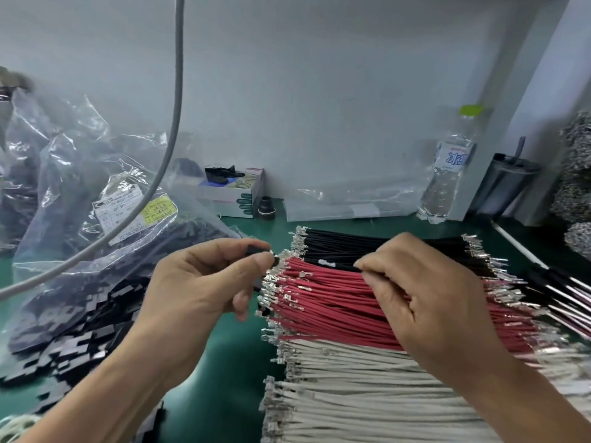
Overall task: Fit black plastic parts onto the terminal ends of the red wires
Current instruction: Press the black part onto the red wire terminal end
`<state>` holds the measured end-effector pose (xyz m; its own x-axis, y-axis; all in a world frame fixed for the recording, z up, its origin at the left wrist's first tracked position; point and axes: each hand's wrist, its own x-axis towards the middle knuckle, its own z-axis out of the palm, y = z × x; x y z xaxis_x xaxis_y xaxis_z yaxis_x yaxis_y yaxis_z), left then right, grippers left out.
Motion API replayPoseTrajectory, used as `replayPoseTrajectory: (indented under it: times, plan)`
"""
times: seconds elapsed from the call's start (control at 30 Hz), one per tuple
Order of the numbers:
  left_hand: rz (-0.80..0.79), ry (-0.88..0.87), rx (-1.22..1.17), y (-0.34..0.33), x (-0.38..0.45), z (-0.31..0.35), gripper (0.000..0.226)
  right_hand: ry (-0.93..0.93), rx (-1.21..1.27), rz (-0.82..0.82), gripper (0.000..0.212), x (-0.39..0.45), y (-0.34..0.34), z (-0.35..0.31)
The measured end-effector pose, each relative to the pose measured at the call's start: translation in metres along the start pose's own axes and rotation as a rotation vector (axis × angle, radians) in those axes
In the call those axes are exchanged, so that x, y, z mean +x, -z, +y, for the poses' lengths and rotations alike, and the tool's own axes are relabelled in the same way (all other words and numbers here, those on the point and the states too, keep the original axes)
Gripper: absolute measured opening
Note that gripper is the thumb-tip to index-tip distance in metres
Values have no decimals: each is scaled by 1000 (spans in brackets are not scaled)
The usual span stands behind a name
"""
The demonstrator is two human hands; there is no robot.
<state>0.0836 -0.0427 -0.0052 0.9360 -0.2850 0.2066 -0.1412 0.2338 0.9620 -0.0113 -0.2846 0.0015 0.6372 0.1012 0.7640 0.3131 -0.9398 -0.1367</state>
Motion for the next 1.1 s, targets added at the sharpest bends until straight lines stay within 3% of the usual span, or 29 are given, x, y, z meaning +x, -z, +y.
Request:
replayPoseTrajectory:
  times: [0.2, 0.33, 0.43, 0.53, 0.7, 0.87, 0.97, 1.1]
  plan:
    - [-4, -16, -62, -6, -4, 3, 23, -87, 60, -20, 12, -7, 2, 10]
    - [10, -51, 27, -5, -6, 3, 29, -93, 106, -35, 13, -7, -1, 9]
    - [-26, -53, 27, -2, -2, -1, 4, -102, 103, -44, 13, -8, -2, 6]
    - [-11, -27, -13, 0, 1, -5, 25, -95, 115, -62, 13, -8, -4, 3]
    - [-52, 21, -4, -3, 0, -4, 12, -92, 129, -51, 12, -10, -8, -1]
    - [-134, 110, -164, 1, 0, -5, 35, -101, 115, -38, 12, -11, -9, 0]
    - [-198, 94, -186, -1, -2, -1, 34, -114, 116, -31, 12, -11, -9, 1]
    - [-84, 53, -56, -6, -4, 6, 39, -128, 146, -35, 12, -10, -7, 1]
